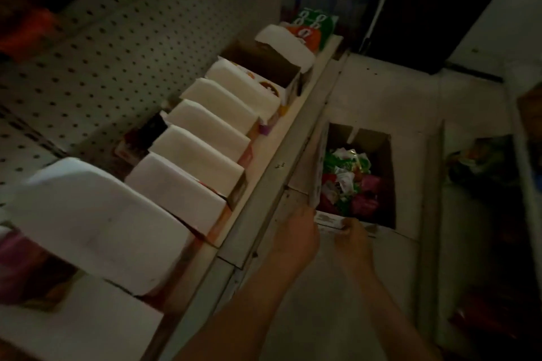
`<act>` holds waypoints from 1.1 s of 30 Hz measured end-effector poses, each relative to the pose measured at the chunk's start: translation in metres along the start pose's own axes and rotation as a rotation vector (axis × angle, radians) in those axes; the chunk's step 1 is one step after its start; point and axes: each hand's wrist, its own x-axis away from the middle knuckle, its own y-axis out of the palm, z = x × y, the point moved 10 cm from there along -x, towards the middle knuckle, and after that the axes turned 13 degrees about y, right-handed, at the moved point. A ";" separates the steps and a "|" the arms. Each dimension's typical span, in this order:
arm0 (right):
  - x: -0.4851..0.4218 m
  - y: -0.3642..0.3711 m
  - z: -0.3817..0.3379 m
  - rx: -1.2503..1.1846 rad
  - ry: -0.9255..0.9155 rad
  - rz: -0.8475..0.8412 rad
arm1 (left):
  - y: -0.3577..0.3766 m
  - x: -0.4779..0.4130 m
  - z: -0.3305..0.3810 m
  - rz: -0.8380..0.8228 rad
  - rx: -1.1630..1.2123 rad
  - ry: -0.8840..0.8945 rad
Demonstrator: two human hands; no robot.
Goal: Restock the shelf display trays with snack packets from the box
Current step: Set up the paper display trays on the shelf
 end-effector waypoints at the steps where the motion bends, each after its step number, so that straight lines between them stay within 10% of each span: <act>1: -0.019 0.001 0.018 0.044 -0.002 0.019 | 0.022 -0.007 -0.002 -0.042 -0.010 0.016; 20: -0.223 0.026 0.105 0.791 -0.303 0.494 | 0.214 -0.070 -0.114 -0.075 -0.128 0.079; 33: -0.168 0.087 0.132 0.694 -0.563 0.108 | 0.224 -0.024 -0.105 -0.091 -0.156 0.023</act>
